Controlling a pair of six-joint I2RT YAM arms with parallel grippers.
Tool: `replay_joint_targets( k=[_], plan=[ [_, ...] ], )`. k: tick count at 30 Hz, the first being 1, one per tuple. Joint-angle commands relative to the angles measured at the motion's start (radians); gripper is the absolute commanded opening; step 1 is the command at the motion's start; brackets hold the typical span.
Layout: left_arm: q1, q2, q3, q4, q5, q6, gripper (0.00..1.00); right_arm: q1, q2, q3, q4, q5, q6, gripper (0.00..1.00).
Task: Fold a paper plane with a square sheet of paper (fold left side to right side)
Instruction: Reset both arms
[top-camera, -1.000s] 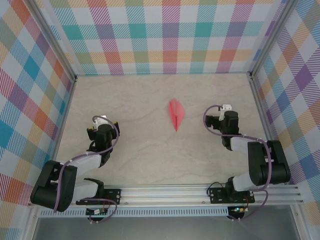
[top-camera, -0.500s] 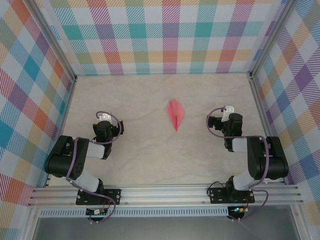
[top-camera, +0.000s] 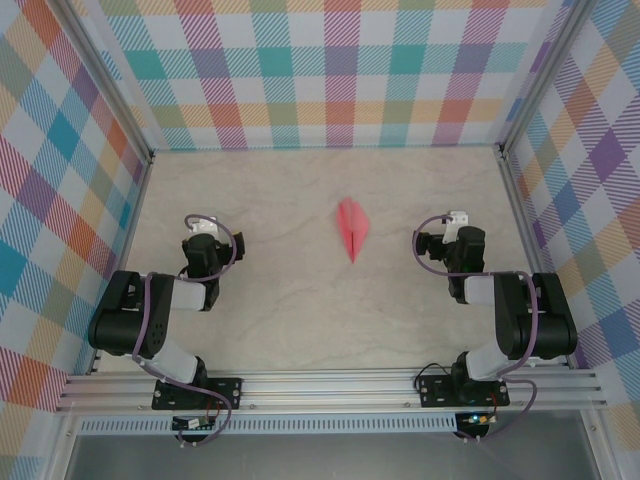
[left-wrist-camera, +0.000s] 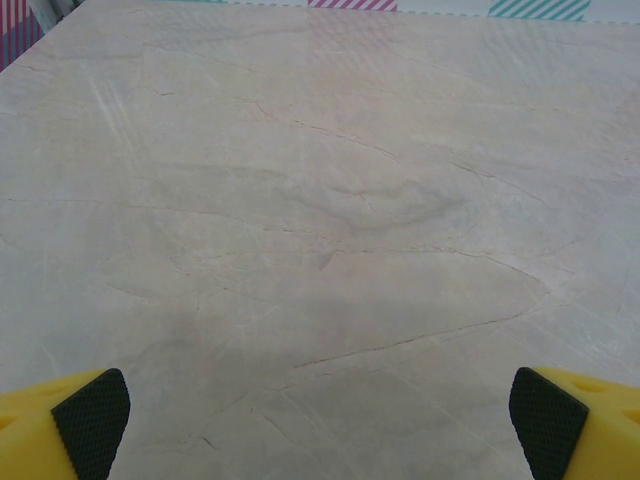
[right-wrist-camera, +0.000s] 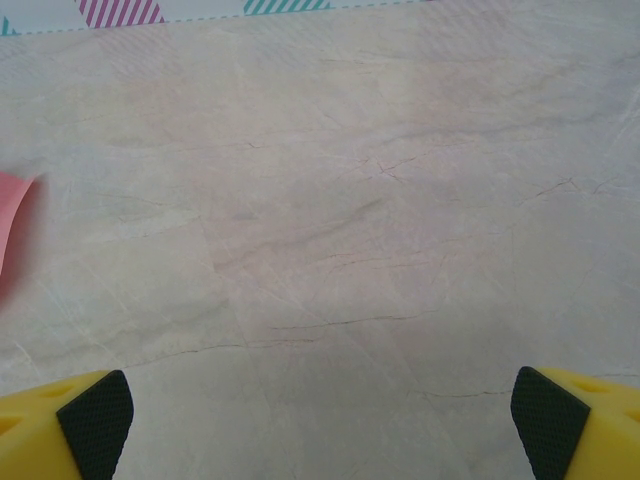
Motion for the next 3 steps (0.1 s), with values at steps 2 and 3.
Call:
replay_joint_targets(
  k=[2, 3],
  plan=[
    [0.007, -0.006, 0.008, -0.002, 0.015, -0.01, 1.0, -0.004, 0.0, 0.003, 0.042, -0.022, -0.004, 1.0],
    [0.006, -0.006, 0.008, -0.001, 0.015, -0.01, 1.0, -0.003, 0.001, 0.003, 0.043, -0.022, -0.004, 1.0]
  ],
)
